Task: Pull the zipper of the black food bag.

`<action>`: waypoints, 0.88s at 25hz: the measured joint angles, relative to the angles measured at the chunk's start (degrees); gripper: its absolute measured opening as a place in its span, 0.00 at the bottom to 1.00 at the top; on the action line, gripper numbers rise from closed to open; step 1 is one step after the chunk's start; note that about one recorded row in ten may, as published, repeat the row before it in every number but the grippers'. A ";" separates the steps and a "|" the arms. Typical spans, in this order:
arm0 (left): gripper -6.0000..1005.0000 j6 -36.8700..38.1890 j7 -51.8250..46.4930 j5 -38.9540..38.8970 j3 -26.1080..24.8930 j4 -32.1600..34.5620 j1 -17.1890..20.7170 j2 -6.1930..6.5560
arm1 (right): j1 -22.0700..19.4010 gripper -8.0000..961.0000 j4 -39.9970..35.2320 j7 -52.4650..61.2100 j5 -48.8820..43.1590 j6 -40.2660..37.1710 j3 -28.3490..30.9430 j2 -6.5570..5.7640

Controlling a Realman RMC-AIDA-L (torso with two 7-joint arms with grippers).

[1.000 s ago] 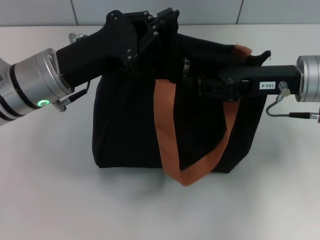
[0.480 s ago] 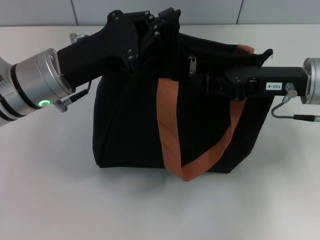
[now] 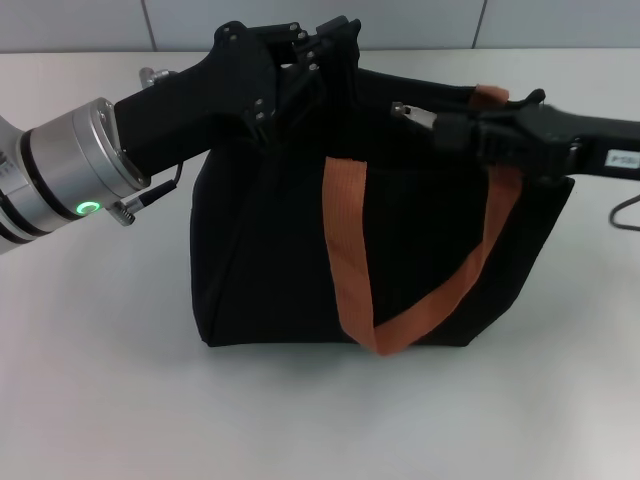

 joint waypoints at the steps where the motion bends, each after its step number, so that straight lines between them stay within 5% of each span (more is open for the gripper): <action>1: 0.05 0.02 0.00 0.01 0.00 0.00 0.00 0.00 | -0.07 0.01 -0.22 0.22 0.01 -0.37 0.72 -0.04; 22: 0.05 0.40 0.52 0.07 0.63 -0.48 -0.31 0.00 | 1.54 0.01 0.22 2.31 -0.37 -0.26 1.58 -0.42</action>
